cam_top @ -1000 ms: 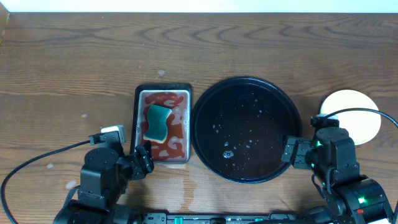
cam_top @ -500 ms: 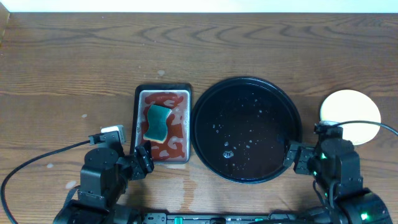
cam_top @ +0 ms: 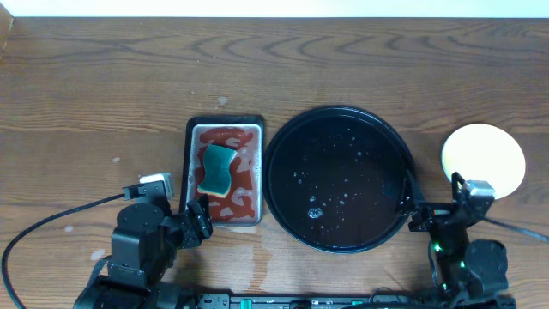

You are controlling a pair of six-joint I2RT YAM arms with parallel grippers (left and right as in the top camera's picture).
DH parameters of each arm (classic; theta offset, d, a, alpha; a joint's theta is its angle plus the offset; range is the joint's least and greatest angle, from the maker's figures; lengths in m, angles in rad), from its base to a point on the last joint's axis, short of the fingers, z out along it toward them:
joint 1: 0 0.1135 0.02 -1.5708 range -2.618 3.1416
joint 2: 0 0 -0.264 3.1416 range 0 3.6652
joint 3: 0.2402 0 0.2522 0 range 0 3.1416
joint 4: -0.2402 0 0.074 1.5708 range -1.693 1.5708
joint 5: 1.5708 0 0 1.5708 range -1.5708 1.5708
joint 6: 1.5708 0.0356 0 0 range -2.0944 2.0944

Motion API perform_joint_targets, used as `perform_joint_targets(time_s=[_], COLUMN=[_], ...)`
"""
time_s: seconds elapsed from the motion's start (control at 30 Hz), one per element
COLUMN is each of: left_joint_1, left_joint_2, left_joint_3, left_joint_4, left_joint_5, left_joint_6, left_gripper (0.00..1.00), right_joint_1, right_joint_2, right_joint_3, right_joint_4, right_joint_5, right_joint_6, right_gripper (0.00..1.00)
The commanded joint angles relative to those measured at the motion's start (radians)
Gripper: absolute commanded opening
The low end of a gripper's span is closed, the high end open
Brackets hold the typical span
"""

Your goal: Clean dirty plates on tray and stack at the side

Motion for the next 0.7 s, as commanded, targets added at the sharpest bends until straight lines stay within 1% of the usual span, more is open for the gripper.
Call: perform_joint_targets(time_s=[0.0,0.07,0.23,0.4,0.47,0.6,0.67], left_joint_1=[-0.003,-0.003,-0.003,-0.003,-0.003,-0.003,-0.003], left_joint_2=[-0.003,-0.003,-0.003,-0.003,-0.003,-0.003,-0.003], left_joint_3=[-0.006,-0.006,-0.006,-0.006,-0.006,-0.006,-0.006], left_joint_4=[0.000,0.000,0.000,0.000,0.000,0.000,0.000], left_joint_5=[0.002,0.002,0.002,0.002,0.002,0.002,0.002], left_joint_6=[0.005,0.005,0.005,0.005,0.005,0.005,0.005], left_gripper=[0.80,0.80,0.80,0.80,0.80,0.80,0.80], right_joint_1=[-0.034,-0.051,-0.064,-0.079,-0.078,-0.078,-0.078], right_joint_2=[-0.079,-0.121,-0.117,-0.117,-0.118,-0.118,-0.118], right_joint_3=[-0.064,-0.098,-0.163,-0.270,-0.271,-0.272,-0.272], right_joint_4=[0.060,0.103,0.235,0.413,0.385,0.357,0.291], right_joint_5=[-0.020,-0.019,-0.016,-0.019,-0.022,-0.043,-0.045], right_joint_6=[-0.018,-0.018,-0.023,-0.068,-0.109,-0.245,-0.274], right_gripper=[0.99,0.99,0.99,0.99,0.99,0.99,0.99])
